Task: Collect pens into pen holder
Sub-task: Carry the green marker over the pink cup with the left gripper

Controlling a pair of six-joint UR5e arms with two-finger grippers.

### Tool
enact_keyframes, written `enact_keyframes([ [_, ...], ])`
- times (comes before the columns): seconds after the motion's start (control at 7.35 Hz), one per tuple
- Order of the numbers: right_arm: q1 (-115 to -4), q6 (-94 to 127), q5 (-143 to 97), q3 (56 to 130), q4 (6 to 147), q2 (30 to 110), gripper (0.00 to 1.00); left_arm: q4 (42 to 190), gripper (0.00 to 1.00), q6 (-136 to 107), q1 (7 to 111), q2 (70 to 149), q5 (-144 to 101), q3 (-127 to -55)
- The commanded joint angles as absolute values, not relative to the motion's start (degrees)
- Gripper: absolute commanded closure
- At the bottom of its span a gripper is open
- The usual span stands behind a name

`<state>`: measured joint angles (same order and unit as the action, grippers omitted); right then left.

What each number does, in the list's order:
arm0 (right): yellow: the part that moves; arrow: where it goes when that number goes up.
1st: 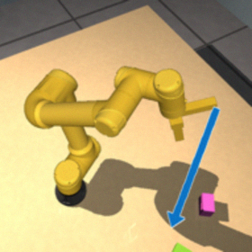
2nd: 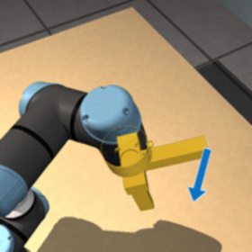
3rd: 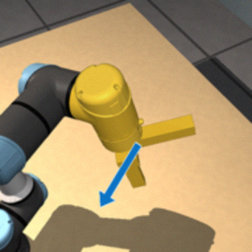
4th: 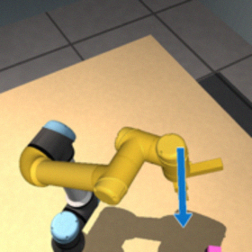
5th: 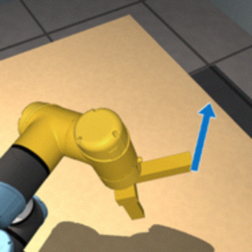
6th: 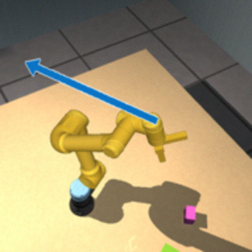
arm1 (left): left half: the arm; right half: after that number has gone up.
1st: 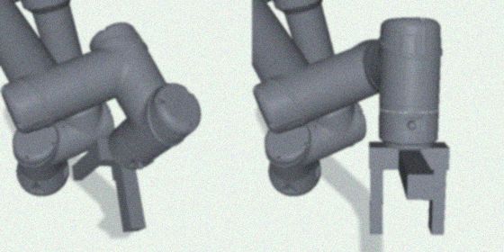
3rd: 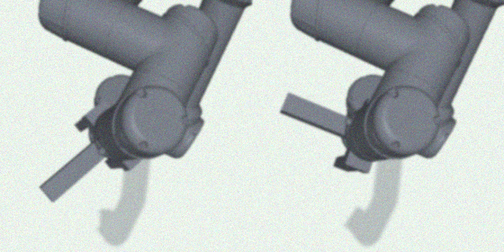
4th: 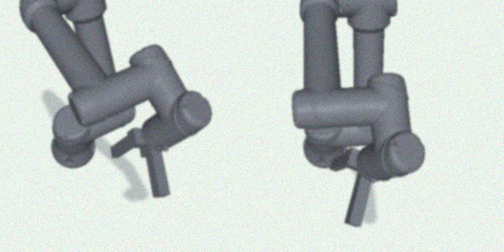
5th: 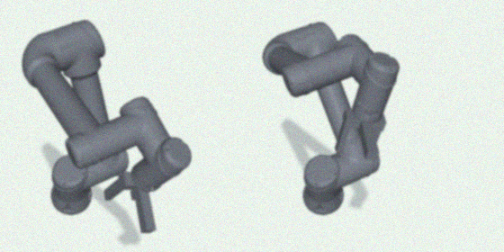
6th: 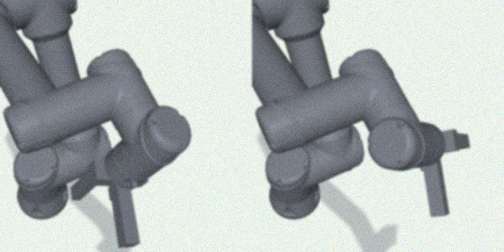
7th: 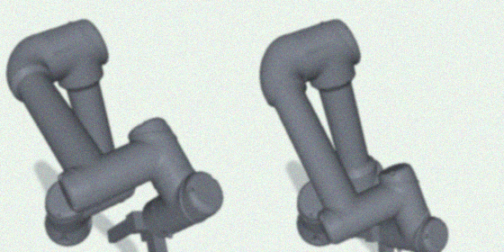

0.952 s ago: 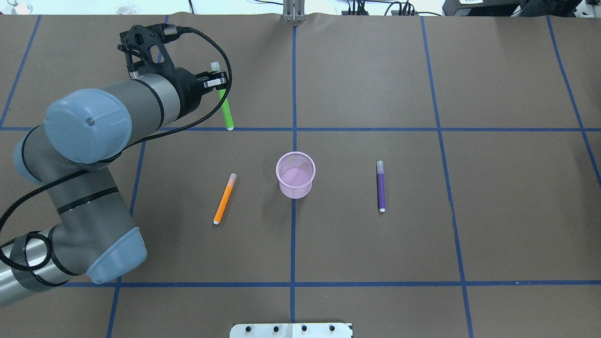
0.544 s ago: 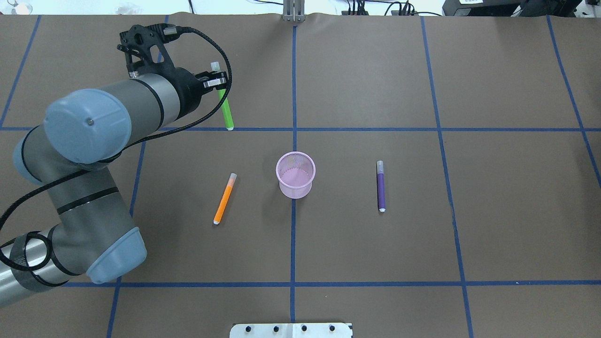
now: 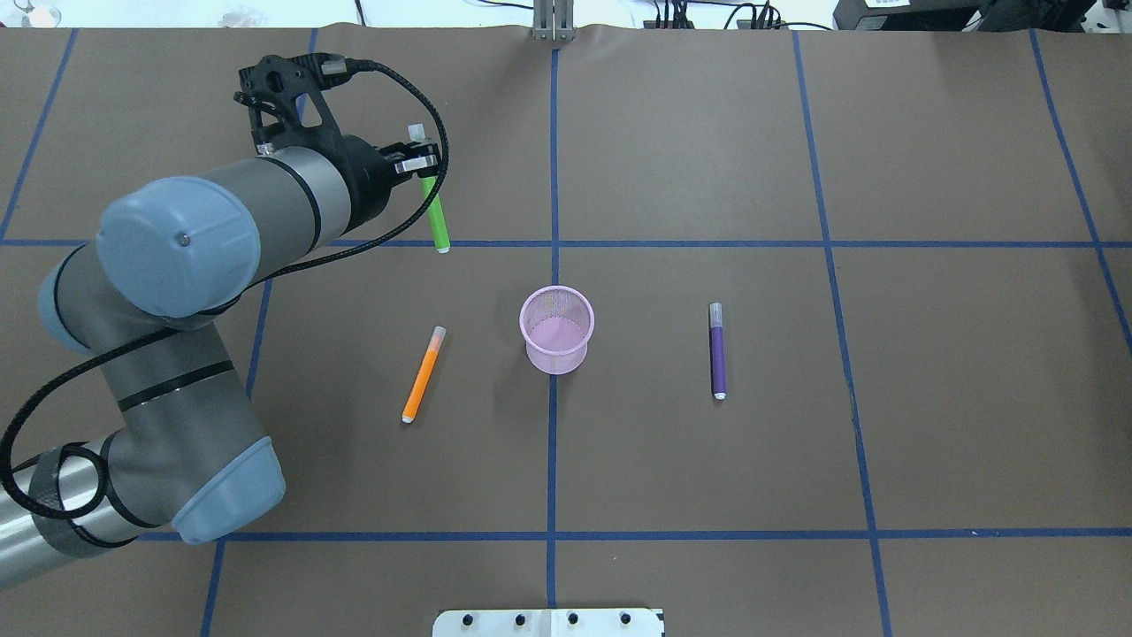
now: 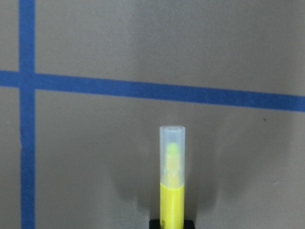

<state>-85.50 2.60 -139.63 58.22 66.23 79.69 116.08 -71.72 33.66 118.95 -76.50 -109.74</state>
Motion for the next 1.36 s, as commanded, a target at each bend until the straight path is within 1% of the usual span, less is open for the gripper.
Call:
enact_keyframes([
  [0.0, -87.27, 8.51, -141.85, 66.23, 66.1, 79.54, 1.0, 116.02, 1.0, -71.72, 29.64, 123.11, -72.63, -106.72],
  [0.27, -87.45, 11.85, -141.77, 71.52, 65.22, 78.32, 1.0, 116.54, 1.0, -71.81, 25.85, 127.51, -68.74, -100.05],
  [0.41, -87.45, 11.95, -141.77, 74.24, 63.47, 79.09, 1.0, 117.67, 1.0, -71.89, 24.97, 128.83, -68.64, -96.97],
  [0.54, -87.45, 12.04, -141.85, 75.05, 61.63, 79.01, 1.0, 120.21, 1.0, -71.72, 24.7, 129.2, -68.03, -95.46],
  [1.22, -87.45, 12.13, -141.85, 77.25, 61.26, 78.22, 1.0, 120.32, 1.0, -71.63, 21.54, 128.94, -67.76, -94.75],
])
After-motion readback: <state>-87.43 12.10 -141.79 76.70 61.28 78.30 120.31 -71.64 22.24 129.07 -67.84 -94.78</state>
